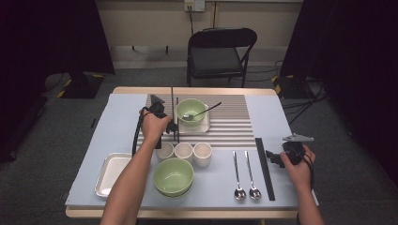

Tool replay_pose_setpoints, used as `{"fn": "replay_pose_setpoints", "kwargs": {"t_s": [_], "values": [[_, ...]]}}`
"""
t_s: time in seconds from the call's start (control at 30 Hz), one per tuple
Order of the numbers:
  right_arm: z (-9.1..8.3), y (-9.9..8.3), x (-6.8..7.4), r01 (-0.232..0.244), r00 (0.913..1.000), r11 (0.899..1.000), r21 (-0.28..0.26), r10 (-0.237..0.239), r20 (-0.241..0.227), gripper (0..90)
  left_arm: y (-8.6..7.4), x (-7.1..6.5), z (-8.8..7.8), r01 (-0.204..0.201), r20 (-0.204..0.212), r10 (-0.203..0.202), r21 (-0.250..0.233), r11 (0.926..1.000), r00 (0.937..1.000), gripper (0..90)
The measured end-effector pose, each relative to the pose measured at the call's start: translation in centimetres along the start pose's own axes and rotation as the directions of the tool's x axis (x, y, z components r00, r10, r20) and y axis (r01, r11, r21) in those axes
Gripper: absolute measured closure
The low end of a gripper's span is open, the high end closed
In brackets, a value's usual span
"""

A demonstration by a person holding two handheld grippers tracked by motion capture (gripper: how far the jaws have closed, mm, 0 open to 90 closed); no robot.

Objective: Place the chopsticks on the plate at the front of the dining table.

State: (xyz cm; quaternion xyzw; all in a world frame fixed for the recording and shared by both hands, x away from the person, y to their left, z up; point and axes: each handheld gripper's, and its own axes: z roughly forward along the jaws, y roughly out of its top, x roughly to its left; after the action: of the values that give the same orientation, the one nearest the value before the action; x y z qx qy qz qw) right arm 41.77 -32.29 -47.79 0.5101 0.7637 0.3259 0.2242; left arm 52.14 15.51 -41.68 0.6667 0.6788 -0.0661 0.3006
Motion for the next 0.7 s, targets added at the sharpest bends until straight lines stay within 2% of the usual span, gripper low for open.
{"fn": "replay_pose_setpoints", "kwargs": {"t_s": [0.17,0.23,0.33,0.37,0.4,0.47,0.5,0.53,0.57,0.63,0.7], "values": [[0.00,0.00,-0.02,0.001,1.0000,1.000,0.001,-0.001,-0.002,15.2,0.04,0.21,0.01,0.005,0.006,-0.005,0.005,1.0000,1.0000,86.4],[0.00,0.00,0.00,0.000,1.0000,1.000,0.000,0.000,0.000,15.1,0.07,0.26,-0.02,0.001,-0.006,-0.001,0.008,1.0000,1.0000,86.4],[0.00,0.00,-0.01,0.001,1.0000,1.000,0.000,-0.001,0.000,15.1,0.05,0.20,0.06,0.027,-0.001,-0.027,-0.005,0.9996,0.9996,86.4],[0.00,0.00,-0.01,0.000,1.0000,1.000,0.001,0.000,-0.002,15.2,0.06,0.33,-0.01,0.016,0.003,-0.016,0.004,0.9999,0.9999,86.4],[0.00,0.00,0.00,0.000,1.0000,1.000,0.000,0.000,-0.001,15.1,0.06,0.29,0.05,0.024,0.002,-0.024,-0.003,0.9997,0.9997,86.4],[0.00,0.00,-0.01,0.000,1.0000,1.000,0.000,0.000,0.000,15.2,0.08,0.35,0.01,0.017,0.003,-0.017,0.001,0.9999,0.9999,86.4],[0.00,0.00,0.00,0.000,1.0000,1.000,0.000,0.000,0.000,15.1,0.11,0.48,-0.05,0.000,0.001,0.000,0.015,0.9999,1.0000,86.4],[0.00,0.00,0.00,0.000,1.0000,1.000,0.000,0.000,0.000,15.2,0.08,0.35,0.08,0.022,-0.002,-0.022,0.000,0.9998,0.9998,86.4],[0.00,0.00,-0.01,0.001,1.0000,1.000,0.001,-0.001,-0.002,15.1,0.09,0.42,0.07,0.014,-0.005,-0.014,0.004,0.9999,0.9999,86.4],[0.00,0.00,0.00,0.000,1.0000,1.000,0.000,0.000,0.000,15.1,0.09,0.40,0.14,0.023,-0.012,-0.023,0.001,0.9997,0.9997,86.3],[0.00,0.00,0.00,-0.001,1.0000,1.000,0.000,0.001,-0.001,15.2,0.11,0.55,0.20,0.007,-0.006,-0.007,0.009,0.9999,1.0000,86.4]]}}
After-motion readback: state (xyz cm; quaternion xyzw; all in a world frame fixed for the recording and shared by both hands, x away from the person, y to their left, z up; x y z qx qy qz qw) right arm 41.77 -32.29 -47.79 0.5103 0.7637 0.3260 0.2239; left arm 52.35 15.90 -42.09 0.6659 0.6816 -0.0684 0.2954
